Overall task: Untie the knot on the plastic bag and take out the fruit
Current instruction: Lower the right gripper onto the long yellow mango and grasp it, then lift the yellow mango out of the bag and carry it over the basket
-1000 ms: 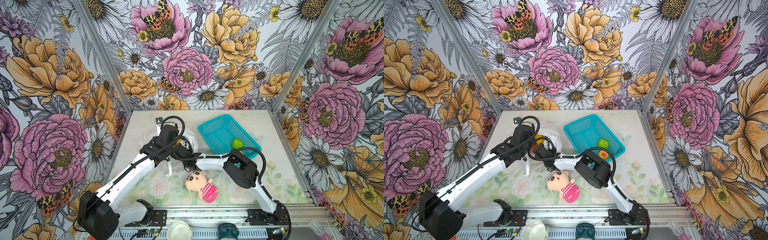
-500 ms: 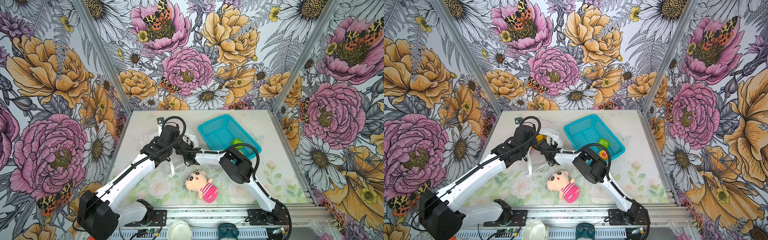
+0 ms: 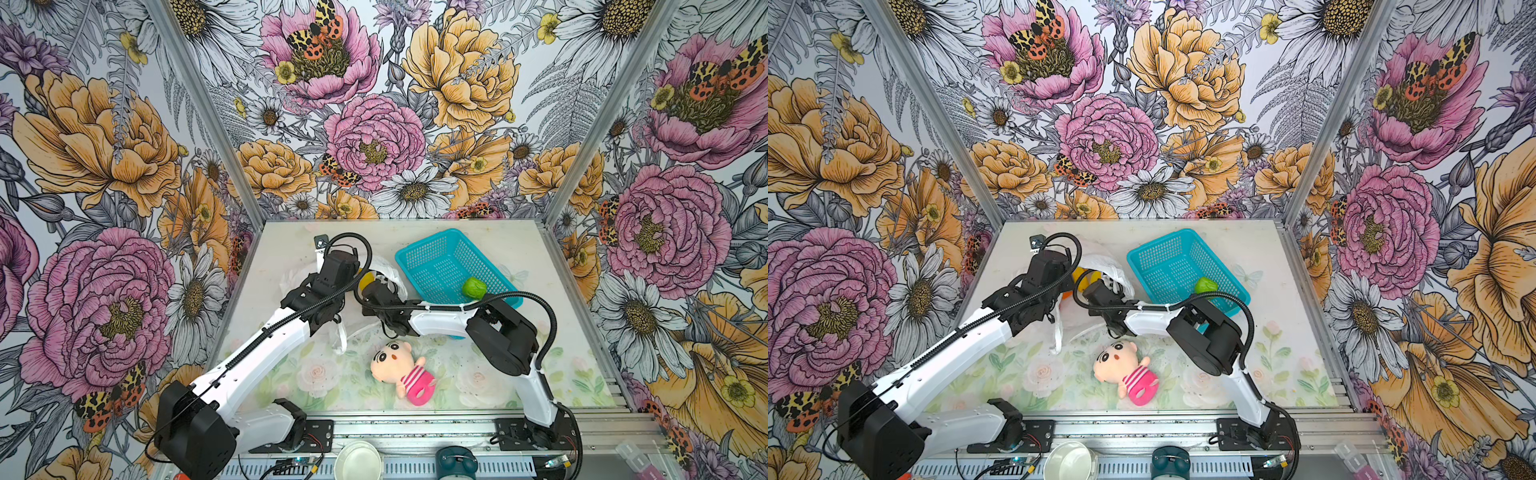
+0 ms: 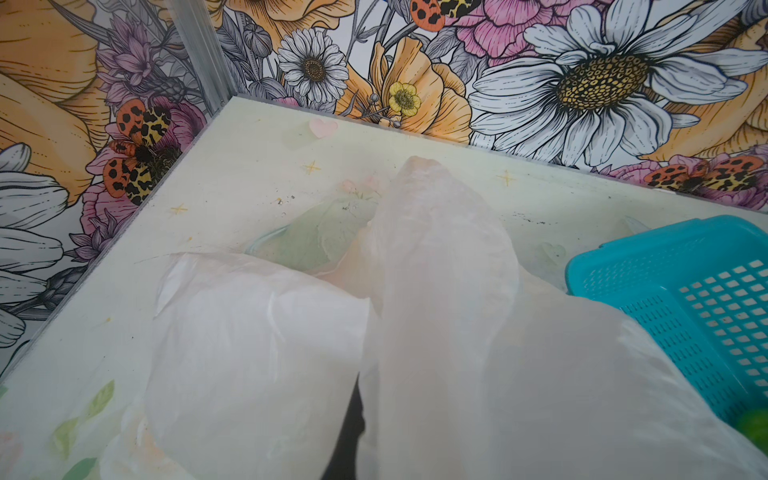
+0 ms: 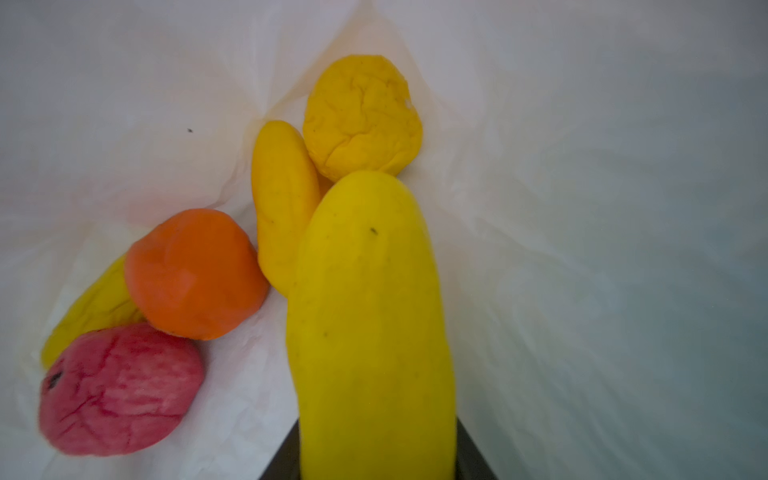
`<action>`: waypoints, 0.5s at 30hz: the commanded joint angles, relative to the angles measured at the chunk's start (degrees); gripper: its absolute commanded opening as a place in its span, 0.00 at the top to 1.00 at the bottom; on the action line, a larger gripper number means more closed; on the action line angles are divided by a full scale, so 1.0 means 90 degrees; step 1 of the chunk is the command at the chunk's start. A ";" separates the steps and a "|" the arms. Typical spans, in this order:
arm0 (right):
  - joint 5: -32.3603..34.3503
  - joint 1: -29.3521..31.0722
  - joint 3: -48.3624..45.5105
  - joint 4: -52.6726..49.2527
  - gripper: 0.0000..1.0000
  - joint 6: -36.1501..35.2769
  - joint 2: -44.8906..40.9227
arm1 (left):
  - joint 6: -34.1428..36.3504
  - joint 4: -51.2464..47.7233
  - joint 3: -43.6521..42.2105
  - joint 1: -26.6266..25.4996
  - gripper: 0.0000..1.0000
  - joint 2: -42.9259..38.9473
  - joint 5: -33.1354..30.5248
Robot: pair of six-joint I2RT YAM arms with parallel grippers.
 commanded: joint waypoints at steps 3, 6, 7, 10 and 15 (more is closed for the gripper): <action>-0.0202 0.0087 -0.0515 0.0802 0.61 -0.0091 -0.0737 | 0.0124 0.0098 0.0008 0.0032 1.00 -0.0074 0.0072; -0.0213 0.0100 -0.0620 0.0850 0.63 -0.0046 -0.0771 | 0.0122 0.0098 0.0008 0.0037 1.00 -0.0066 0.0078; -0.0285 0.0106 -0.0650 0.0900 0.63 -0.0042 -0.0771 | 0.0126 0.0096 0.0016 0.0037 1.00 -0.0072 0.0090; -0.0412 0.0242 -0.0659 0.0960 0.63 -0.0190 -0.0856 | 0.0122 0.0098 0.0009 0.0028 1.00 -0.0109 0.0102; -0.0191 0.0696 -0.0915 0.1085 0.66 -0.0579 -0.1214 | 0.0113 0.0101 -0.0011 0.0041 1.00 -0.0093 0.0027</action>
